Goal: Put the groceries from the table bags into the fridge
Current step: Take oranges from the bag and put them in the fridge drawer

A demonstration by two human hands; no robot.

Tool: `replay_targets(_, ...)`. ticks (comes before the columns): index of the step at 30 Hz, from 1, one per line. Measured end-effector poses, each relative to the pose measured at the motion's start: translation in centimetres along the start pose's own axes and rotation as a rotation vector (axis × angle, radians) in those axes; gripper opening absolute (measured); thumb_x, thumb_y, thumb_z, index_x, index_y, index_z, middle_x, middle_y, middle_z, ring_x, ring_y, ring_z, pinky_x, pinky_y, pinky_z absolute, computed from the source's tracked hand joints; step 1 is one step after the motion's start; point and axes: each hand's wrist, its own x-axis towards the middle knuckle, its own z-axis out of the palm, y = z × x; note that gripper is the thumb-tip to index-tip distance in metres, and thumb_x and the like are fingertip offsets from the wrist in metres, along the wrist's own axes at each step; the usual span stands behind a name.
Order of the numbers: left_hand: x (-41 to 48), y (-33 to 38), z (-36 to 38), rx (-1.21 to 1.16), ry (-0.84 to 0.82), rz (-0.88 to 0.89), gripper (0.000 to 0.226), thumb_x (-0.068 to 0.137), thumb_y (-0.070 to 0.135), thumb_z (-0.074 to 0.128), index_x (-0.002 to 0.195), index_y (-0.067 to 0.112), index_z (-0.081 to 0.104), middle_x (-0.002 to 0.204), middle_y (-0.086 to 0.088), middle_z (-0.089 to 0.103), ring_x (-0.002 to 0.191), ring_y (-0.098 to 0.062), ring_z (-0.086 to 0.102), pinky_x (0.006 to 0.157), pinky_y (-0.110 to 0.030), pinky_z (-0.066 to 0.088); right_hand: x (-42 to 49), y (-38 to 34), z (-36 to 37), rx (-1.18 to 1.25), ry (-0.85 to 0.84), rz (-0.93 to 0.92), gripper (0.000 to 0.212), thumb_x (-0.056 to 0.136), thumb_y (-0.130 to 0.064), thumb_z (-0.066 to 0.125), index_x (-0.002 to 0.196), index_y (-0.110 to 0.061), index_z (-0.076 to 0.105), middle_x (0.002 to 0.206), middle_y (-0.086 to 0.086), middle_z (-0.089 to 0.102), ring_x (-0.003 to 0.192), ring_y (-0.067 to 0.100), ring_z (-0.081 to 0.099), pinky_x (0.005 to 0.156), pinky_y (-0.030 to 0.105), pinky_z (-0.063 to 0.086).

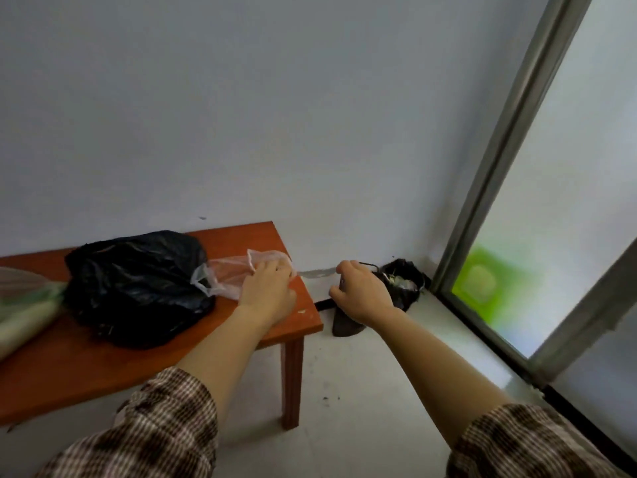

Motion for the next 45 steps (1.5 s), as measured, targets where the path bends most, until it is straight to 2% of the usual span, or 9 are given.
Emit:
replay_targets(14,14.4,-17.3,6.6,0.024,-0.2,-0.1,0.041,0.091,0.028,0.048,0.13,0.016,0.05,0.137,-0.006,0.046,0.129,-0.026,0.037,0.104,-0.037,0.036,17.4,-4.6,12.7,0.05,-0.212,0.01,0.044,0.094,-0.042,0.051,0.13,-0.018,0.049,0.127,0.004,0.056,0.107,0.023,0.058,0.085,0.039,0.051)
replay_targets(18,19.7,-20.5,9.1,-0.003,-0.313,-0.063,0.045,0.092,0.024,0.048,0.135,0.012,0.041,0.132,-0.011,0.05,0.123,-0.028,0.046,0.095,-0.037,0.041,22.3,-5.2,16.3,0.095,-0.236,0.133,0.05,0.094,-0.031,0.048,0.142,-0.026,0.036,0.123,0.005,0.06,0.104,0.026,0.061,0.081,0.039,0.051)
replay_targets(21,23.5,-22.6,10.7,-0.078,-0.407,-0.086,0.056,0.09,0.026,0.049,0.14,0.012,0.028,0.109,-0.011,0.063,0.089,-0.028,0.06,0.069,-0.035,0.048,25.7,-6.1,18.7,0.285,-0.272,0.305,0.056,0.094,-0.023,0.042,0.148,-0.027,0.03,0.098,0.005,0.06,0.079,0.021,0.06,0.072,0.035,0.048)
replay_targets(23,25.7,-23.6,12.0,-0.117,-0.465,-0.066,0.065,0.09,0.027,0.049,0.147,0.017,0.017,0.102,-0.01,0.065,0.079,-0.025,0.059,0.062,-0.032,0.044,27.4,-6.4,19.8,0.406,-0.324,0.375,0.058,0.087,-0.014,0.043,0.144,-0.027,0.038,0.107,0.002,0.06,0.087,0.022,0.062,0.073,0.034,0.053)
replay_targets(25,27.5,-24.2,13.2,-0.154,-0.522,-0.039,0.071,0.091,0.028,0.051,0.151,0.023,0.011,0.109,-0.01,0.066,0.087,-0.027,0.062,0.066,-0.034,0.046,28.7,-6.1,21.5,0.368,-0.373,0.359,0.056,0.076,-0.014,0.045,0.129,-0.027,0.055,0.116,-0.003,0.06,0.097,0.022,0.062,0.071,0.032,0.056)
replay_targets(30,30.7,-25.1,15.7,-0.294,-0.551,0.062,0.071,0.088,0.03,0.05,0.15,0.035,0.016,0.141,-0.003,0.05,0.122,-0.025,0.053,0.094,-0.041,0.049,30.8,-4.5,23.4,0.263,-0.348,0.505,0.024,0.088,-0.011,0.048,0.093,-0.01,0.071,0.086,0.006,0.068,0.078,0.027,0.064,0.065,0.034,0.052)
replay_targets(35,34.2,-24.4,16.1,-0.288,-0.378,0.266,0.061,0.093,0.038,0.046,0.148,0.035,0.02,0.15,0.004,0.039,0.135,-0.019,0.04,0.103,-0.037,0.041,33.3,-2.4,23.2,0.29,-0.109,0.702,0.031,0.09,-0.016,0.05,0.117,-0.012,0.064,0.106,0.007,0.07,0.094,0.025,0.065,0.076,0.033,0.052)
replay_targets(41,35.4,-24.4,18.8,-0.169,-0.393,0.581,0.08,0.081,0.058,0.051,0.149,0.03,0.02,0.147,0.004,0.034,0.137,-0.017,0.028,0.115,-0.035,0.02,32.7,-0.1,24.8,0.27,-0.185,0.819,0.048,0.084,-0.025,0.056,0.126,-0.003,0.051,0.119,0.015,0.058,0.097,0.028,0.058,0.072,0.03,0.042)
replay_targets(45,34.9,-26.1,20.6,-0.265,-0.43,0.495,0.097,0.067,0.073,0.058,0.147,0.034,0.019,0.146,0.002,0.027,0.136,-0.02,0.025,0.113,-0.038,0.027,31.7,1.3,26.7,0.312,-0.245,0.889,0.06,0.089,-0.041,0.054,0.138,-0.009,0.043,0.129,0.013,0.056,0.111,0.03,0.055,0.077,0.03,0.037)
